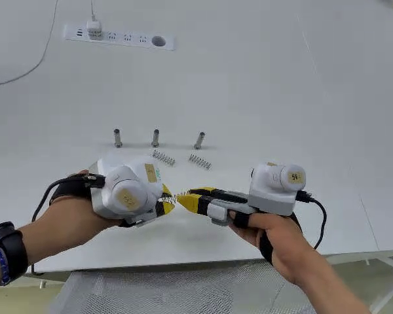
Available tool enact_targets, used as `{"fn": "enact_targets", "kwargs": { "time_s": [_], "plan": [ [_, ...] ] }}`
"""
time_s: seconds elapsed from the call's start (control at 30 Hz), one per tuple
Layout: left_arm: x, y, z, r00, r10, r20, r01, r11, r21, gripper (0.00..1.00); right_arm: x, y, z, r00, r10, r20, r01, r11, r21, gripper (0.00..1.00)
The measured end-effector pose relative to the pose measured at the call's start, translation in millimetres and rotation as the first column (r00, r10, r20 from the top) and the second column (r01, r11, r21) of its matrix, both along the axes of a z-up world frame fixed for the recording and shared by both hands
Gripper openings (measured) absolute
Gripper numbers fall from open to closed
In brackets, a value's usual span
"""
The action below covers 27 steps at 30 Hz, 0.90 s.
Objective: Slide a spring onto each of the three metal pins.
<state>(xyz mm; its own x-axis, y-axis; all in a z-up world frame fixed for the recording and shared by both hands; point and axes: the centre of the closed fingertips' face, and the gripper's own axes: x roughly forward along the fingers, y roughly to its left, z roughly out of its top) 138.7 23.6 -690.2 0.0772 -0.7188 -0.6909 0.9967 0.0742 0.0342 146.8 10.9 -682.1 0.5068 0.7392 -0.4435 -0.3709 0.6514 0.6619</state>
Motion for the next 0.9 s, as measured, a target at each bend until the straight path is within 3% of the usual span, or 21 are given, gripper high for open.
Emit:
{"fn": "enact_targets", "kwargs": {
  "time_s": [0.63,0.9],
  "plan": [
    [-0.4,0.4,1.4,1.0,-0.028,0.008,0.028,1.0,0.002,0.09,-0.5,3.0,6.7,1.0,0.004,-0.015,-0.003,0.999,0.046,0.2],
    [0.4,-2.2,3.4,0.999,-0.031,0.009,0.031,0.999,-0.014,0.09,0.0,4.4,9.0,0.999,0.033,-0.009,-0.033,0.999,0.03,0.18]
  ]
}}
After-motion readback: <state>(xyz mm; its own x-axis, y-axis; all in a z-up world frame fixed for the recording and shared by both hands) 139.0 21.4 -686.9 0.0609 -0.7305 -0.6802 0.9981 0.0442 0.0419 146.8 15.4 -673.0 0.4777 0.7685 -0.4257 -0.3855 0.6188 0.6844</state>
